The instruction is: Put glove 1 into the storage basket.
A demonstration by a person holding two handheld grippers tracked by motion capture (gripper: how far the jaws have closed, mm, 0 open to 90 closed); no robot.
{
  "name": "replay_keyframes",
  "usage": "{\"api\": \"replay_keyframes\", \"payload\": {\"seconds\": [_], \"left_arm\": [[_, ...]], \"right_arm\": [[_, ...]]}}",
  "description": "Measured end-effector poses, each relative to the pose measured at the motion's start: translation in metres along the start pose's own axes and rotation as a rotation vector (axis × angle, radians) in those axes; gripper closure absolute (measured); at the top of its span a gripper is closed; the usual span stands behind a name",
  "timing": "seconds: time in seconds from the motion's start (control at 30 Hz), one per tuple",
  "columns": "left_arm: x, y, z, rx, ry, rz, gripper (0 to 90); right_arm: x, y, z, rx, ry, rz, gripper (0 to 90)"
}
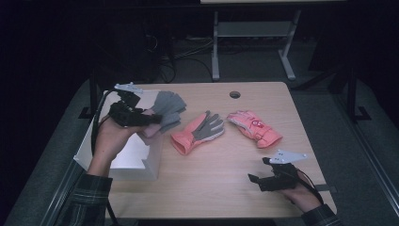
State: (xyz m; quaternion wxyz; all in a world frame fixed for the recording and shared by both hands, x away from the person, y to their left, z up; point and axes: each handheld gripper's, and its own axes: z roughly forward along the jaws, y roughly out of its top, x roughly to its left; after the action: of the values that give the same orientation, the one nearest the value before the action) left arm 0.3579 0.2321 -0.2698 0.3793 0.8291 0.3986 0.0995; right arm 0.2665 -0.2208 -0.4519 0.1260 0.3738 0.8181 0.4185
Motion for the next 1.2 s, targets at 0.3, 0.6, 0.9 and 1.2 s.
{"api": "replay_keyframes", "payload": {"seconds": [0.3,0.6,0.9,1.2], "left_arm": [[0.045,-0.026,-0.014,-0.015,0.117,-0.082,62.3],[0.076,-0.048,0.002,0.005,0.195,-0.173,62.0],[0.105,-0.073,0.04,0.082,0.279,-0.274,62.0],[0.123,-0.092,0.063,0.143,0.327,-0.327,61.9]], "right_arm": [[0.001,0.004,0.006,0.003,0.013,-0.01,13.5],[0.0,0.003,0.006,0.004,0.012,-0.008,13.5],[-0.001,0.002,0.005,0.005,0.012,-0.005,13.5],[-0.001,0.002,0.005,0.003,0.011,-0.007,13.5]]}}
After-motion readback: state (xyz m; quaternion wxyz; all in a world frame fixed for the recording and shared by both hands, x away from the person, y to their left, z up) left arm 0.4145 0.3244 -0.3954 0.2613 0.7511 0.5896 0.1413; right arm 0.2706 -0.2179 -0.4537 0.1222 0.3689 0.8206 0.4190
